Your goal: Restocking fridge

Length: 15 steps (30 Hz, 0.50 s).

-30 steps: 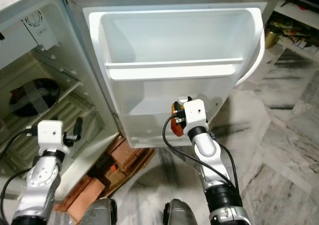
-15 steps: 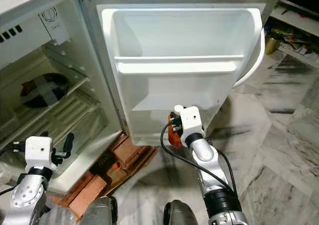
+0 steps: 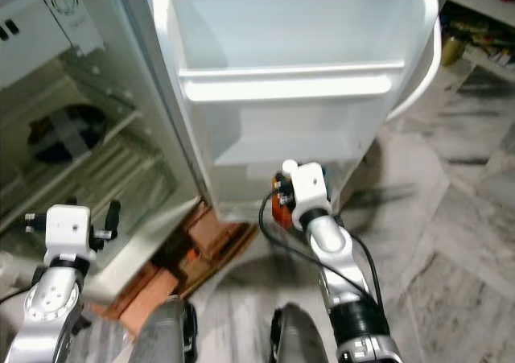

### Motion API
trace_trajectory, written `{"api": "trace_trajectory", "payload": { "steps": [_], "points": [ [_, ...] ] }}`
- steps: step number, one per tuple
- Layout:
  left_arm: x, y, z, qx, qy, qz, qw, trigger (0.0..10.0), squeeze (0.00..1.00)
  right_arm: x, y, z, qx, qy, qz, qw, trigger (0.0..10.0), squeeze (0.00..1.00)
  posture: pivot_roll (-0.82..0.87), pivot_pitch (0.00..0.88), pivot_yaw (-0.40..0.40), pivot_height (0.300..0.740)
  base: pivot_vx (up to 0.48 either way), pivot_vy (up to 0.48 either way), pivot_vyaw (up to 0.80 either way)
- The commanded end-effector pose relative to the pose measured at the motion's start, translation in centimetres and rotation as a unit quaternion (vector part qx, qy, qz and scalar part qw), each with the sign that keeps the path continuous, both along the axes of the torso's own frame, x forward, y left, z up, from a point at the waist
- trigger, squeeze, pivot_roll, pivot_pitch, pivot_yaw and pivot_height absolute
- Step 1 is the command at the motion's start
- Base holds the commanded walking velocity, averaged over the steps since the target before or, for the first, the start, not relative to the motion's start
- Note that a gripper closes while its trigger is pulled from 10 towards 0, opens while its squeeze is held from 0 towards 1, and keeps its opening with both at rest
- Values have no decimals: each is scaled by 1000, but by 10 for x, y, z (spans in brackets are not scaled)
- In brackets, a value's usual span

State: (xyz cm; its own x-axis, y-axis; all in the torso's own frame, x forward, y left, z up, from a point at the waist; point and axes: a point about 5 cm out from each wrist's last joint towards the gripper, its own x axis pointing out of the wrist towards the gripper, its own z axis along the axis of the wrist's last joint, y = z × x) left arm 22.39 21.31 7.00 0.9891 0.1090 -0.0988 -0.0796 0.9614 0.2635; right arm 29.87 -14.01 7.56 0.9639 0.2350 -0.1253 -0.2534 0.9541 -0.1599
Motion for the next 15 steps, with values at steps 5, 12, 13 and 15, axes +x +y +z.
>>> {"api": "trace_trajectory", "payload": {
  "steps": [5, 12, 13, 15],
  "points": [
    [0, 1, -2, 2, 11, 5, 1000, 10000, 0, 1, 0, 8, 4, -24, -2, 1000, 10000, 0, 96, 216, 24, 636, 0, 0, 0],
    [3, -2, 1, 6, 2, -1, 1000, 10000, 0, -2, 4, 12, -1, -46, 9, 999, 10000, 0, 94, 212, 14, 636, 0, 0, 0],
    [3, -3, 0, 5, 3, -3, 1000, 10000, 0, -2, 3, 12, -3, -46, 7, 999, 10000, 0, 96, 213, 6, 636, 0, 0, 0],
    [2, -4, -1, 4, 3, -5, 1000, 10000, 0, -1, 2, 11, -4, -47, 4, 999, 10000, 0, 96, 213, 7, 636, 0, 0, 0]
  ]
}}
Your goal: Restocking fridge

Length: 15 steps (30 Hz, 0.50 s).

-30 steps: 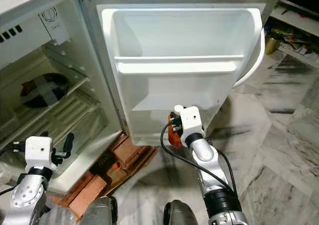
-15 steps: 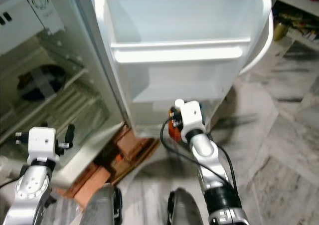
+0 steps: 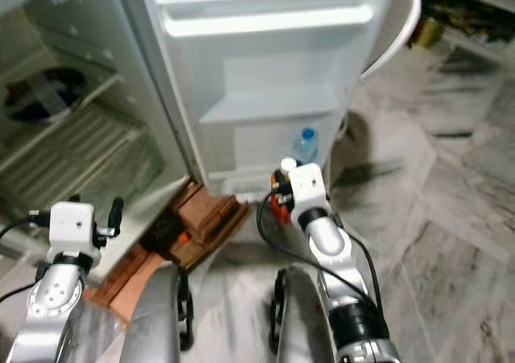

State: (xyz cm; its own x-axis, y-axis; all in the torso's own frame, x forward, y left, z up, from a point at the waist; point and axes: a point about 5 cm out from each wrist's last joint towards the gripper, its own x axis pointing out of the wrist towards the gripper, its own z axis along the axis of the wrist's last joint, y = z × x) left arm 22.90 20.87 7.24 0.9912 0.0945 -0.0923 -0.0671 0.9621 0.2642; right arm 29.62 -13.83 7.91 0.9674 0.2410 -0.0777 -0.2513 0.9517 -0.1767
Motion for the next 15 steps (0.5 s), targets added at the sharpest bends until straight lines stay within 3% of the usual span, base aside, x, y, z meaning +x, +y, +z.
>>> {"api": "trace_trajectory", "payload": {
  "steps": [1, 5, 15],
  "points": [
    [-4, 0, -4, 2, 6, 0, 1000, 10000, 0, 2, 0, 10, 0, -29, 0, 1000, 10000, 0, 96, 210, 5, 636, 0, 0, 0],
    [-4, -2, -4, -4, 2, -2, 1000, 10000, 0, 4, 1, 15, 3, -47, 1, 999, 10000, 0, 96, 209, 4, 636, 0, 0, 0],
    [1, -7, -2, -12, -5, -7, 1000, 10000, 0, 10, 3, 25, -4, -72, 12, 997, 10000, 0, 90, 218, 5, 636, 327, 0, 0]
  ]
}}
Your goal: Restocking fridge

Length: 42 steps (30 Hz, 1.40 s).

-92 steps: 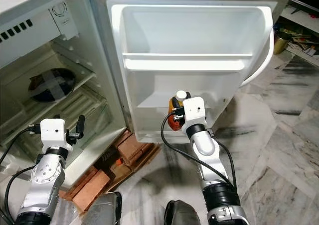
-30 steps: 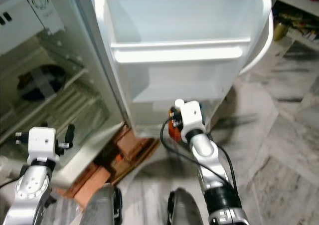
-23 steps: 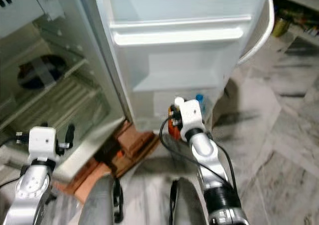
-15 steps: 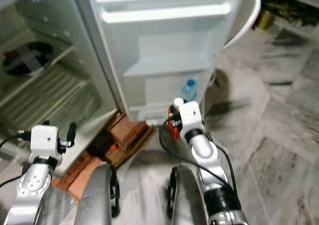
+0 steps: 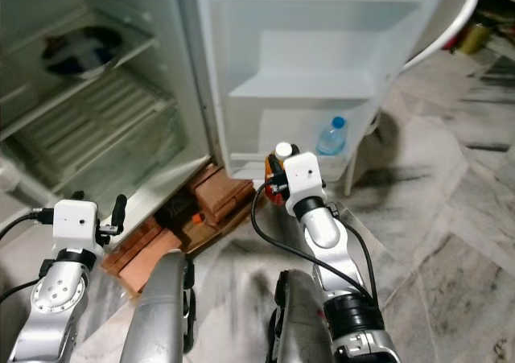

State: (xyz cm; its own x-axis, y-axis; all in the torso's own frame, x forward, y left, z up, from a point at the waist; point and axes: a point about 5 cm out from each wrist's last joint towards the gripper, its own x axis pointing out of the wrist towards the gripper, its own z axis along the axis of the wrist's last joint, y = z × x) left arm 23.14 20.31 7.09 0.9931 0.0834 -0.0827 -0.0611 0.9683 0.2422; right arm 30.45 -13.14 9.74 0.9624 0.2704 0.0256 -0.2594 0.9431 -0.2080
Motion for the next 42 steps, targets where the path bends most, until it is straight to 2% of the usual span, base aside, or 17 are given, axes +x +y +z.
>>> {"api": "trace_trajectory", "payload": {
  "steps": [1, 16, 30, 36, 42],
  "points": [
    [-1, -1, 0, -1, 0, -3, 1000, 10000, 0, 2, -4, 8, -2, -20, -3, 1000, 10000, 0, 90, 218, 5, 636, 390, 0, 0],
    [2, -5, -1, -8, -1, -8, 1000, 10000, 0, 9, -8, 15, -20, -50, -24, 998, 10000, 0, 90, 220, 5, 636, 405, 0, 0],
    [0, -6, -3, -14, 6, -10, 1000, 10000, 0, 9, -9, 5, -26, -34, -32, 999, 10000, 0, 98, 229, 7, 636, 0, 0, 0],
    [1, -9, -1, -13, 4, -10, 1000, 10000, 0, 15, 1, -3, -11, -27, -17, 999, 10000, 0, 121, 240, 9, 636, 0, 0, 0],
    [-2, -8, 2, -11, -1, -6, 1000, 10000, 0, 27, 13, 2, -8, -37, -5, 999, 10000, 0, 153, 262, 5, 636, 0, 0, 0]
  ]
}}
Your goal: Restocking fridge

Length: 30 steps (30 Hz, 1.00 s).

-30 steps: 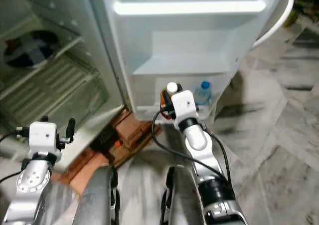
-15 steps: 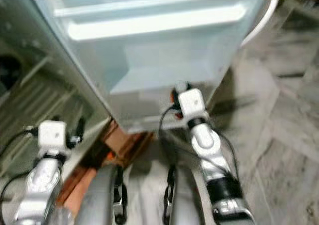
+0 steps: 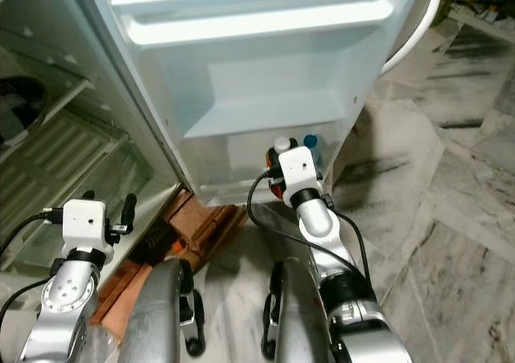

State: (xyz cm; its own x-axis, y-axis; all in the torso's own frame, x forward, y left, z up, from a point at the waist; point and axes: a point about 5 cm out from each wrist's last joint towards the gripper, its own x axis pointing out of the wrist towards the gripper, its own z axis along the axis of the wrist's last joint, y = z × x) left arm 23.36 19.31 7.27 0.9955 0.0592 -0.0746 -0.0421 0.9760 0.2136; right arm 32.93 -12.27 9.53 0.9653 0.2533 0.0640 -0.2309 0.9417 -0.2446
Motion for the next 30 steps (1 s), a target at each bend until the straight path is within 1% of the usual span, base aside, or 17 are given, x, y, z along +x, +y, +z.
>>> {"api": "trace_trajectory", "payload": {
  "steps": [1, 2, 3, 4, 5, 7, 8, 10, 14, 15, 18, 20, 23, 26, 28, 29, 30],
  "points": [
    [-4, 2, 0, 4, 5, 5, 1000, 10000, 0, 3, 4, 4, 5, -14, 5, 1000, 10000, 0, 153, 262, 5, 636, 0, 0, 0],
    [-5, 2, 0, 4, 4, 8, 1000, 10000, 0, 6, 6, 6, 6, -14, 6, 1000, 10000, 0, 155, 263, 5, 631, 0, 0, 0],
    [-6, 2, 1, 4, 3, 9, 1000, 10000, 0, 10, 9, 10, -1, -26, 9, 1000, 10000, 0, 163, 268, 4, 621, 0, 0, 0],
    [-6, 2, 1, 4, 3, 9, 1000, 10000, 0, 10, 9, 10, -1, -26, 9, 1000, 10000, 0, 163, 268, 4, 621, 0, 0, 0],
    [-8, 3, 1, 5, 3, 10, 1000, 10000, 0, 13, 12, 14, -3, -35, 12, 999, 10000, 0, 169, 272, 2, 611, 0, 0, 0],
    [-10, 3, 2, 6, 3, 12, 1000, 10000, 0, 19, 14, 24, 11, -52, 11, 998, 10000, 0, 176, 278, 0, 596, 0, 0, 0],
    [-13, 4, 2, 7, 4, 15, 1000, 10000, 0, 22, 16, 30, 0, -67, 10, 998, 10000, 0, 179, 280, -1, 596, 0, 0, 0],
    [-15, 5, 2, 6, 5, 17, 1000, 10000, 0, 24, 17, 35, -7, -77, 12, 997, 10000, 0, 187, 284, -2, 596, 0, 0, 0],
    [-19, 6, 2, 7, 7, 18, 1000, 10000, 0, 27, 17, 32, -38, -80, 16, 996, 10000, 0, 205, 293, -8, 596, 0, 0, 0],
    [-21, 5, 4, 9, 8, 17, 1000, 10000, 0, 28, 16, 31, -68, -85, 21, 994, 10000, 0, 219, 301, -12, 596, 0, 0, 0],
    [-26, 6, 4, 9, 11, 17, 1000, 10000, 0, 27, 16, 29, -92, -91, 27, 991, 10000, 0, 230, 312, -11, 596, 0, 0, 0],
    [-28, 6, 4, 9, 14, 18, 1000, 10000, 0, 27, 17, 26, -105, -89, 29, 990, 10000, 0, 235, 320, -10, 596, 0, 0, 0],
    [-37, 8, 6, 10, 19, 17, 1000, 10000, 0, 27, 18, 21, -129, -86, 32, 987, 10000, 0, 257, 341, -3, 596, 0, 0, 0],
    [-43, 10, 8, 13, 20, 19, 1000, 10000, 0, 26, 20, 22, -136, -96, 35, 985, 10000, 0, 269, 353, 3, 596, 0, 0, 0],
    [-51, 17, 14, 39, 14, 32, 999, 10000, 0, 29, 28, 34, -137, -133, 38, 981, 10000, 0, 287, 371, 13, 596, 0, 0, 0],
    [-52, 18, 14, 41, 14, 33, 999, 10000, 0, 29, 29, 36, -137, -139, 38, 980, 10000, 0, 287, 371, 13, 596, 0, 0, 0],
    [-55, 21, 16, 47, 16, 41, 998, 10000, 0, 32, 34, 49, -121, -163, 39, 978, 10000, 0, 302, 384, 19, 596, 0, 0, 0]
  ]
}}
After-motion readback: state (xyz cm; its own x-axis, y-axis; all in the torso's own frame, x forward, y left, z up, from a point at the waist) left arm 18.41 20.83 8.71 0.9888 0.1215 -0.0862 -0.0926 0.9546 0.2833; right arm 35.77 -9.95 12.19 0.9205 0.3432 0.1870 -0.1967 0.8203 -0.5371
